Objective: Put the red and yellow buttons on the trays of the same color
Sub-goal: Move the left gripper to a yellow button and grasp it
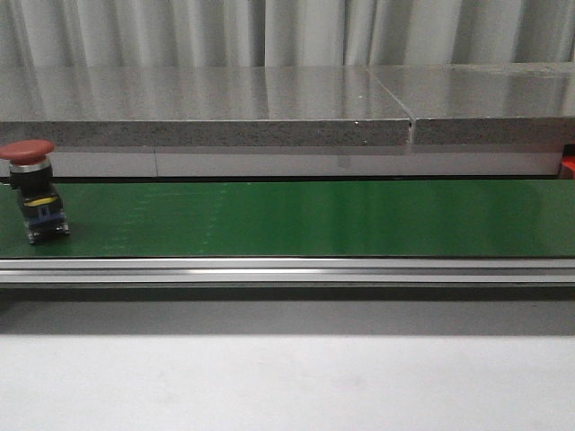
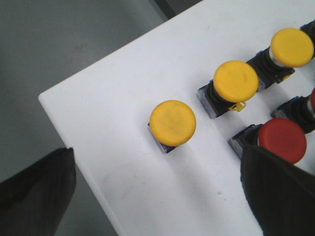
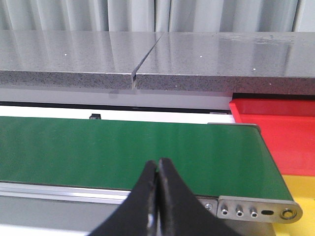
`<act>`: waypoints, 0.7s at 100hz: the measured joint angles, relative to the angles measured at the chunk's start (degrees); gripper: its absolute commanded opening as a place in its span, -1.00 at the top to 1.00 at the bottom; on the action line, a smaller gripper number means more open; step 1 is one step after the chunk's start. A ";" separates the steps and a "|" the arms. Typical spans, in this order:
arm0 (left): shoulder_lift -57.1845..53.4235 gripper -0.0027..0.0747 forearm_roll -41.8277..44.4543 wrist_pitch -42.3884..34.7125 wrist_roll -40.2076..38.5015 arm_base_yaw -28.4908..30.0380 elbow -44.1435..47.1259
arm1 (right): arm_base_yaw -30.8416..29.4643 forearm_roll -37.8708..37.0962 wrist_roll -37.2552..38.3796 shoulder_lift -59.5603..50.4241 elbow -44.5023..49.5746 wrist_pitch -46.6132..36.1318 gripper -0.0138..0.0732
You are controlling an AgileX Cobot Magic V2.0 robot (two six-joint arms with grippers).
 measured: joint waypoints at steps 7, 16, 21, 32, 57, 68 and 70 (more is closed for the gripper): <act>2.27 -0.78 0.11 -1.06 0.00 0.00 0.00 | 0.00 0.00 0.00 0.00 0.00 0.00 0.84; 5.30 -0.78 0.11 -2.08 0.00 0.00 0.00 | 0.00 0.00 0.00 0.00 0.00 0.00 0.84; 6.92 -0.78 0.11 -2.84 0.00 0.00 0.00 | 0.00 0.00 0.00 0.00 0.00 0.00 0.84; 10.01 -0.78 0.11 -4.55 0.00 0.00 0.00 | 0.00 0.00 0.00 0.00 0.00 0.00 0.84; 14.40 -0.78 0.11 -7.73 0.00 0.00 0.00 | 0.00 0.00 0.00 0.00 0.00 0.00 0.84; 15.62 -0.78 0.11 -9.18 0.00 0.00 0.00 | 0.00 0.00 0.00 0.00 0.00 0.00 0.84; 15.77 -0.78 0.11 -9.47 0.00 0.00 0.00 | 0.00 0.00 0.00 0.00 0.00 0.00 0.84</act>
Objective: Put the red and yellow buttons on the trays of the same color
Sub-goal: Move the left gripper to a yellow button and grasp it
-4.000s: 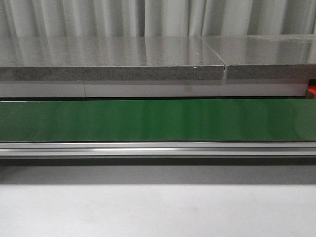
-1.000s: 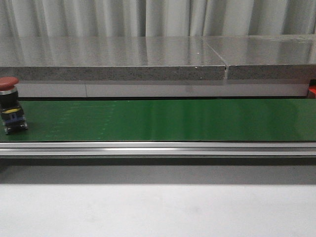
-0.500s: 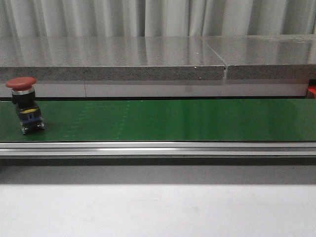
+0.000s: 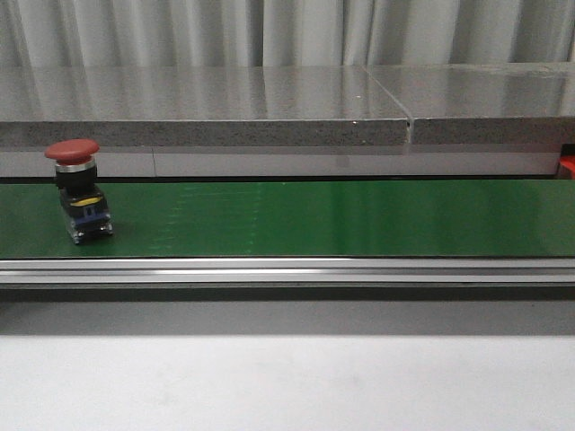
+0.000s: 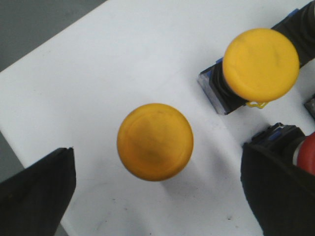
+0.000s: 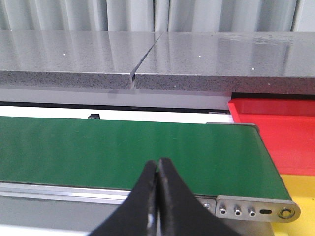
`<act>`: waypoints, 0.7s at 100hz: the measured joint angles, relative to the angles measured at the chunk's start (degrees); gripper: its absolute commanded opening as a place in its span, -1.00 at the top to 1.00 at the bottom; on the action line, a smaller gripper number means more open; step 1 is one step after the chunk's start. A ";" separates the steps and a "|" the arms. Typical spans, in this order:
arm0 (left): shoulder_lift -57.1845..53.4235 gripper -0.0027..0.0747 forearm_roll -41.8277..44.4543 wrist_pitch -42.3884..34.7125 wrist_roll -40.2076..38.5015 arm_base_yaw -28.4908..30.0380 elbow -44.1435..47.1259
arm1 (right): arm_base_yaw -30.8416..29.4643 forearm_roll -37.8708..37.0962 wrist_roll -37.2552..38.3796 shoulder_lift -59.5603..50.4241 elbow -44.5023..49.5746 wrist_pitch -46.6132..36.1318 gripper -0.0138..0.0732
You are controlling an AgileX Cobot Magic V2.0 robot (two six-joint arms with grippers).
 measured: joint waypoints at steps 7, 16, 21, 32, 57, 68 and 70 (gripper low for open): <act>0.59 -0.78 0.00 -0.73 0.00 0.00 0.00 | 0.00 0.00 0.00 0.00 0.00 0.00 0.84; 1.26 -0.78 0.00 -1.41 0.00 0.00 -0.11 | 0.00 0.00 0.00 0.00 0.00 0.00 0.84; 1.94 -0.78 0.00 -1.49 0.00 0.00 -0.24 | 0.00 0.00 0.00 0.00 0.00 0.00 0.84; 3.57 -0.78 0.08 -1.63 0.00 0.00 -0.78 | 0.00 0.00 0.00 0.00 0.00 0.00 0.84; 4.99 -0.78 0.13 -3.22 0.00 0.00 -1.38 | 0.00 0.00 0.00 0.00 0.00 0.00 0.84; 5.08 -0.77 0.26 -3.59 0.00 0.00 -1.38 | 0.00 0.00 0.00 0.00 0.00 0.00 0.84; 5.08 -0.77 0.35 -3.59 0.00 0.00 -1.38 | 0.00 0.00 0.00 0.00 0.00 0.00 0.84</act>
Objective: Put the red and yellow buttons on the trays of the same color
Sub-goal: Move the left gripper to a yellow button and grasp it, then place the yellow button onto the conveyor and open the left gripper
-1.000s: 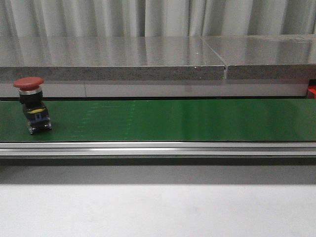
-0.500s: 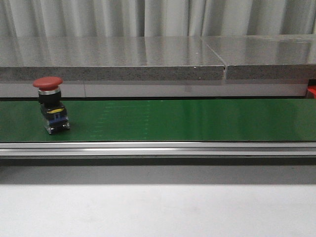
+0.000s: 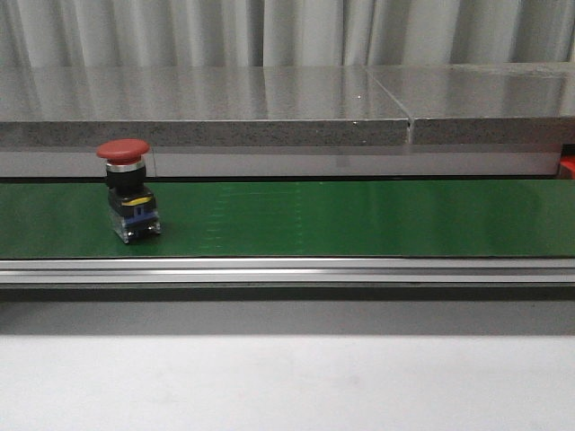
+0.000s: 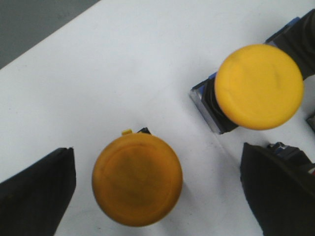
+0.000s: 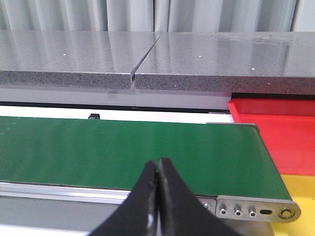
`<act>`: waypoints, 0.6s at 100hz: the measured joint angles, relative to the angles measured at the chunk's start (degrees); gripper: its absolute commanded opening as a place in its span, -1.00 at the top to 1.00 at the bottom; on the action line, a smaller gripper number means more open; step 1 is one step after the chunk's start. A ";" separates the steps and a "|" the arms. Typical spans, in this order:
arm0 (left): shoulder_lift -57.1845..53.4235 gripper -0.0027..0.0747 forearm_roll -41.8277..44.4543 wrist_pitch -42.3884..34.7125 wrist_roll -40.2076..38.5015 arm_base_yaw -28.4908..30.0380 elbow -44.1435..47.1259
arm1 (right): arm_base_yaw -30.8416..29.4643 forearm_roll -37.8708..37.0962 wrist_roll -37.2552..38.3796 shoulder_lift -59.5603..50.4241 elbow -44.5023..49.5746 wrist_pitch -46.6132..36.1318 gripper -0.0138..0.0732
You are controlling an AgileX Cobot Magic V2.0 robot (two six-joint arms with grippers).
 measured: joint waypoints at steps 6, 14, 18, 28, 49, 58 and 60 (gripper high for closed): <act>0.12 -0.72 0.48 -0.25 0.00 0.00 0.00 | 0.00 0.00 0.00 0.00 0.00 0.00 0.84; 0.12 -0.54 0.83 -0.29 0.00 0.00 0.00 | 0.00 0.00 0.00 0.00 0.00 0.00 0.84; 0.12 -0.40 0.82 -0.29 0.00 0.00 0.00 | 0.00 0.00 0.00 0.00 0.00 0.00 0.84; 0.12 -0.03 0.82 -0.29 0.00 0.00 0.00 | 0.00 0.00 0.00 0.00 0.00 0.00 0.84; 0.12 0.52 1.57 -0.16 0.00 0.00 0.00 | 0.00 0.00 0.00 0.00 0.00 0.00 0.84; 0.12 0.61 1.69 0.66 0.00 0.00 0.00 | 0.00 0.00 0.00 0.00 0.00 0.00 0.84; -0.02 0.62 1.69 1.00 0.00 0.00 0.00 | 0.00 0.00 0.00 0.00 0.00 0.00 0.84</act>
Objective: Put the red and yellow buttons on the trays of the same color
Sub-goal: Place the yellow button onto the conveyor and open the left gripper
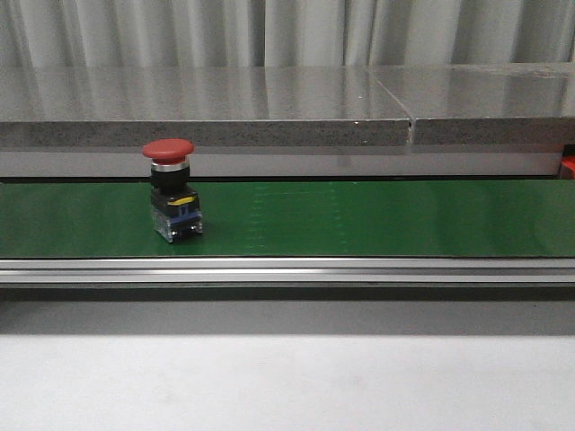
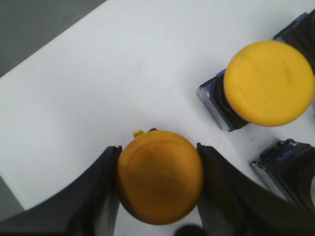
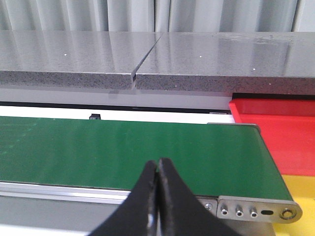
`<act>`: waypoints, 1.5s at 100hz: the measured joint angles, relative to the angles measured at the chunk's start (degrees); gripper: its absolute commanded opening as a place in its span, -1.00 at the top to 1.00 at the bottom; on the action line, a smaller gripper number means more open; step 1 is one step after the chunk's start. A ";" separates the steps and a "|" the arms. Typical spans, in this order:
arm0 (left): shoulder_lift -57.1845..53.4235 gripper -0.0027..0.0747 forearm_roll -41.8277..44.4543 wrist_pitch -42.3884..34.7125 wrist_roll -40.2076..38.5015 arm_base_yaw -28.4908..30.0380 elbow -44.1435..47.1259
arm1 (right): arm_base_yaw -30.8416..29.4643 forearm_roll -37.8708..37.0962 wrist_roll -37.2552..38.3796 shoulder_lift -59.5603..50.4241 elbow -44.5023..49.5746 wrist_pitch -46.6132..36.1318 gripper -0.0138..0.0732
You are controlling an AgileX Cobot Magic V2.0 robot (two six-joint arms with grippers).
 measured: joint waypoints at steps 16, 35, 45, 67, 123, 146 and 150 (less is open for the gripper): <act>-3.49 0.63 -0.14 3.59 0.00 0.00 0.00 | 0.00 0.00 0.00 0.00 0.00 0.00 0.84; -12.86 0.63 -0.61 6.38 0.00 0.00 0.00 | 0.00 0.00 0.00 0.00 0.00 0.00 0.84; -18.70 0.63 -1.38 6.88 0.56 0.00 0.00 | 0.00 0.00 0.00 0.00 0.00 0.00 0.84; -25.58 0.63 -3.90 11.18 6.37 -4.30 -3.96 | 0.00 0.00 0.00 0.00 0.00 0.00 0.84; -12.43 0.63 -8.50 15.07 16.43 -25.80 -15.05 | 0.00 0.00 0.00 0.00 0.00 0.00 0.84; -6.47 0.63 -9.45 15.07 16.44 -28.11 -17.12 | 0.00 0.00 0.00 0.00 0.00 0.00 0.84; -5.72 0.63 -9.73 15.07 16.44 -28.12 -17.21 | 0.00 0.00 0.00 0.00 0.00 0.00 0.84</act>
